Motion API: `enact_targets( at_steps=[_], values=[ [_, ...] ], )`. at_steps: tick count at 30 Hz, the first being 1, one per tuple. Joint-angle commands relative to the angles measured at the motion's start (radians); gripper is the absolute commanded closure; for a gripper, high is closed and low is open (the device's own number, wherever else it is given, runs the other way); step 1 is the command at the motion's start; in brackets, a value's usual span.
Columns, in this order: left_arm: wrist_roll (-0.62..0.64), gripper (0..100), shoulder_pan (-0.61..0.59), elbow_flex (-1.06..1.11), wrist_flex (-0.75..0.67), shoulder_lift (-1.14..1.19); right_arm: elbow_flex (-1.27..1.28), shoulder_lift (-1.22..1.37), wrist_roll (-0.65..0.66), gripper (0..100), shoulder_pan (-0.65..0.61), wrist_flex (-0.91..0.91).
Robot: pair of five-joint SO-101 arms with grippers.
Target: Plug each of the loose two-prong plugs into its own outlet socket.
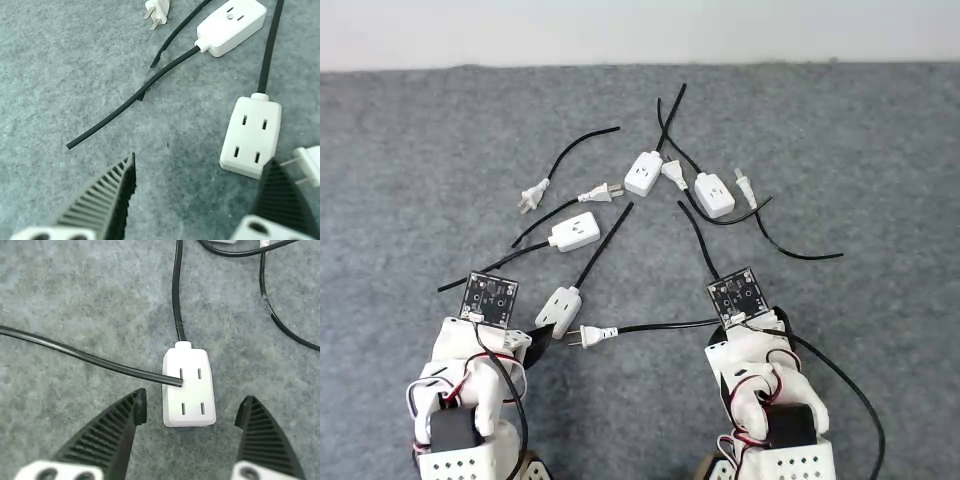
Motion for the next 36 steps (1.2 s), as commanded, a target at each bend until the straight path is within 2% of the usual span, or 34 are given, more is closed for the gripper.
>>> enact_targets(
  at_steps=[1, 12, 25, 36],
  values=[
    [-0.011, 62, -0.006, -0.010, -0.026, -0.014, 0.020, -0.004, -0.003, 70.1, 0.012, 0.008],
    [-0.011, 63, -0.006, -0.010, -0.025, -0.014, 0.020, -0.004, -0.003, 70.1, 0.012, 0.008],
    [-0.012, 97, -0.003, -0.010, -0.031, -0.014, 0.020, -0.004, -0.003, 70.1, 0.012, 0.008],
    [-0.012, 99, -0.003, -0.010, -0.032, -0.014, 0.020, -0.004, -0.003, 70.1, 0.010, 0.008]
  ],
)
